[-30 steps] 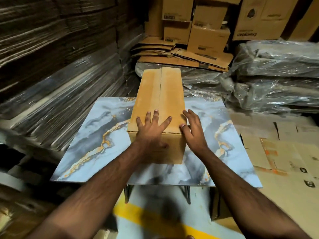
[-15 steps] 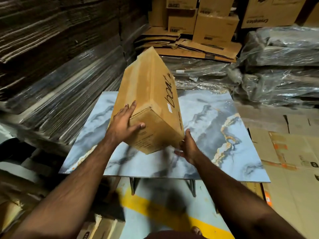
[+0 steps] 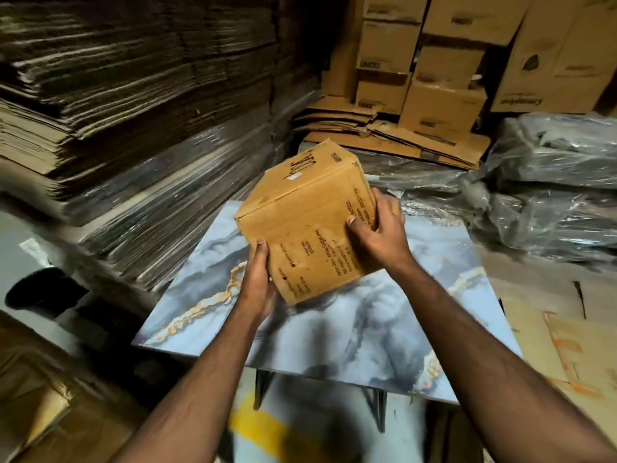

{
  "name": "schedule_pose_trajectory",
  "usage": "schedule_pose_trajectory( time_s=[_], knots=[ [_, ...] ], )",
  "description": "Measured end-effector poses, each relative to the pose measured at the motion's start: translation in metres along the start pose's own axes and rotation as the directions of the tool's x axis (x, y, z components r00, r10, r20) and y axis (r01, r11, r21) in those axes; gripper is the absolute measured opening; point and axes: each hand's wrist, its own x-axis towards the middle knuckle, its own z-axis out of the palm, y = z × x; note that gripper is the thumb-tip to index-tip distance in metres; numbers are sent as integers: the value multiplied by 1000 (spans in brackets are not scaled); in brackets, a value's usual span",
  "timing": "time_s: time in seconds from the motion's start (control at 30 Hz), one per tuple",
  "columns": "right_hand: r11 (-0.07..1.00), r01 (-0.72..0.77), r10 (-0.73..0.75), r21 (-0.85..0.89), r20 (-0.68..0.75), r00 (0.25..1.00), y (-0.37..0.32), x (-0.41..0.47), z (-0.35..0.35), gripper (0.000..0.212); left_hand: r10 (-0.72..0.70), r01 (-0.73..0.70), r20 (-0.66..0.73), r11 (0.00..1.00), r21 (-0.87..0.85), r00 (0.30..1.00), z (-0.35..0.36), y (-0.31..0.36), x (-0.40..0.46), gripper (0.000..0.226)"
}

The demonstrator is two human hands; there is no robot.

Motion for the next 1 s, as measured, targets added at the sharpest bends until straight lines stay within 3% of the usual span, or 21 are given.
schedule_pose_trajectory(
  time_s=[0.07,0.13,0.27,0.4,0.53,0.7,0.83,0.9,1.0],
  knots=[
    [978,132,-136,-164,-13,991,-18,8,-11,85,-83,83,8,969,-233,996,11,-3,2,55],
    [886,283,-290,-367,39,956,-34,12,-22,87,-141,121,-16,899,-420,990,19,-11,2,67],
    [654,502,-434,-565,264,862,-41,10,-27,85,-355,332,56,790,-516,933,31,-37,-7,78],
    [580,562,-415,-590,379,827,-18,-3,-26,75,-570,572,136,719,-395,810,42,-67,-34,85],
    [670,560,-416,-487,378,827,3,-18,-34,66,-654,613,55,673,-413,755,31,-92,-44,86],
    [749,539,-399,-384,387,831,23,-38,-45,51,-758,742,84,599,-300,647,22,-114,-52,85],
    [773,542,-375,-331,450,810,45,-61,-33,50,-717,703,19,677,-219,697,7,-131,-49,59],
    [783,534,-349,-319,485,802,55,-71,-25,61,-686,686,-42,728,-23,727,-2,-121,-44,40],
    [796,491,-306,-354,465,831,57,-75,-20,68,-569,588,-173,716,375,804,-21,-92,-29,26]
  ],
)
